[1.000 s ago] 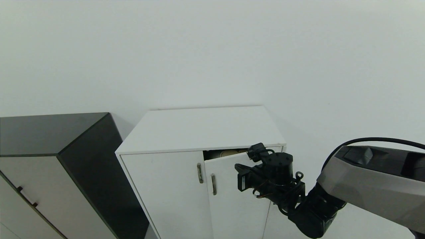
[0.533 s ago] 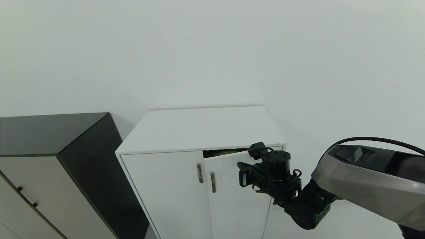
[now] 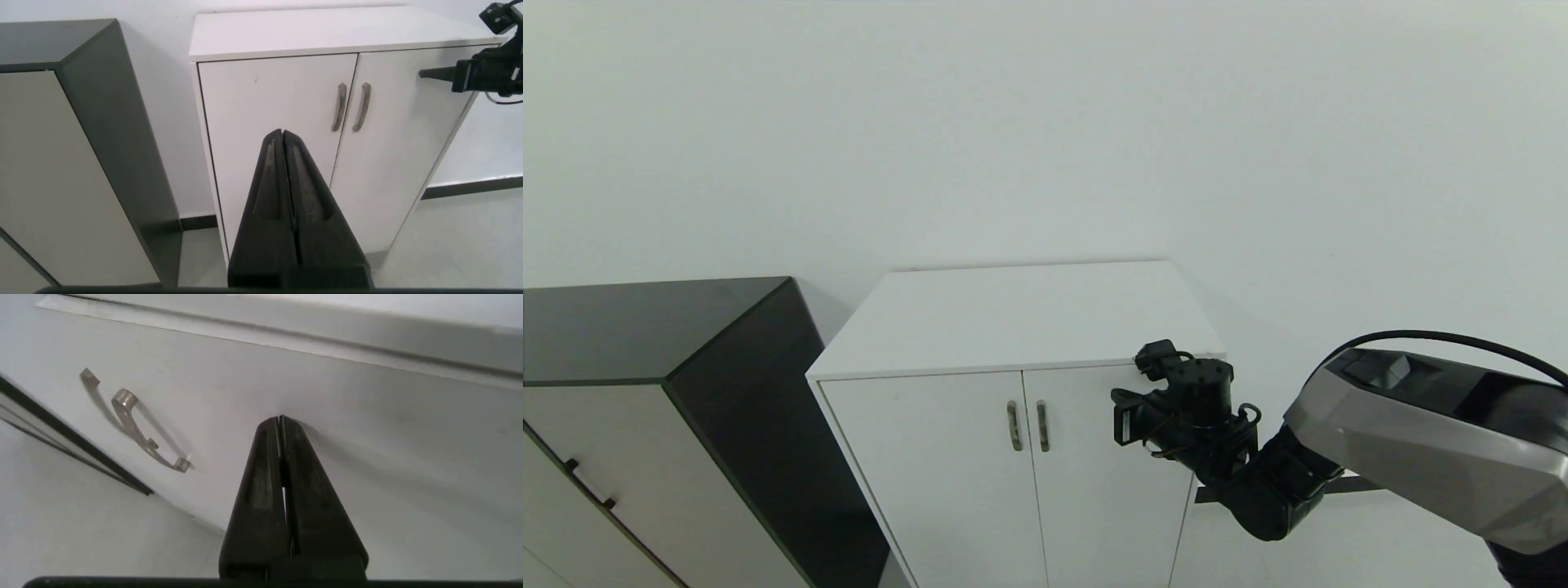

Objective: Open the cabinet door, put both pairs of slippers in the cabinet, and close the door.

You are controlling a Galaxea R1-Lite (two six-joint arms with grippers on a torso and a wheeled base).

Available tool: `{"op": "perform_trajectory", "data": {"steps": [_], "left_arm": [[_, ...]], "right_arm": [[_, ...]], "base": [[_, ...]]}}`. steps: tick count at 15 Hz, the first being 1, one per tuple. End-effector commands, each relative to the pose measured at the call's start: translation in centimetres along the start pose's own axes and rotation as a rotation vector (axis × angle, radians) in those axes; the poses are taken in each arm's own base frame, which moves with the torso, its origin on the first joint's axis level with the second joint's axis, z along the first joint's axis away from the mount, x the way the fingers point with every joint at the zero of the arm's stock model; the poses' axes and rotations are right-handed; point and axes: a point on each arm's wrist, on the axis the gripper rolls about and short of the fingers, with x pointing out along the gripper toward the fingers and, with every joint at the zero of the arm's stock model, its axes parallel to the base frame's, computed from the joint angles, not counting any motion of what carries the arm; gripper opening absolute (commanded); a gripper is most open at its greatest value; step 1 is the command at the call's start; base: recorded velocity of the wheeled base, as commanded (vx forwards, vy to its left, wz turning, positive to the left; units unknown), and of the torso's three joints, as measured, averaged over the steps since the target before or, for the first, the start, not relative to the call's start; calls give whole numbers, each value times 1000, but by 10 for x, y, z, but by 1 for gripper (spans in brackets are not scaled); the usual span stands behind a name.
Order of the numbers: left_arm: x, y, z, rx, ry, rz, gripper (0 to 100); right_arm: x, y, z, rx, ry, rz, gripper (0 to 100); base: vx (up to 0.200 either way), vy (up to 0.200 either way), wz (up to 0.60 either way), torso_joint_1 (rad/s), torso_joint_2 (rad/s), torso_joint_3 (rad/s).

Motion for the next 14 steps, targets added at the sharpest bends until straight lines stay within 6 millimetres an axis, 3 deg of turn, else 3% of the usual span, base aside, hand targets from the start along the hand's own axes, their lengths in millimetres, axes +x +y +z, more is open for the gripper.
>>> {"op": "perform_trajectory", "data": {"steps": [1,9,12,14], "left_arm": [[0,0,0,-1,1,0,0],[0,0,0,1,1,0,0],[0,0,0,1,1,0,0],[0,0,0,1,1,0,0]], "right_arm": [[2,-1,0,1,1,-2,0],[-3,3,3,0,0,7,0],[-15,11,9,-3,0,22,0],[-35,16,21,-4,-17,32,0]], "base": [[0,0,0,0,0,0],[0,0,0,0,0,0],[0,0,0,0,0,0],[0,0,0,0,0,0]]}}
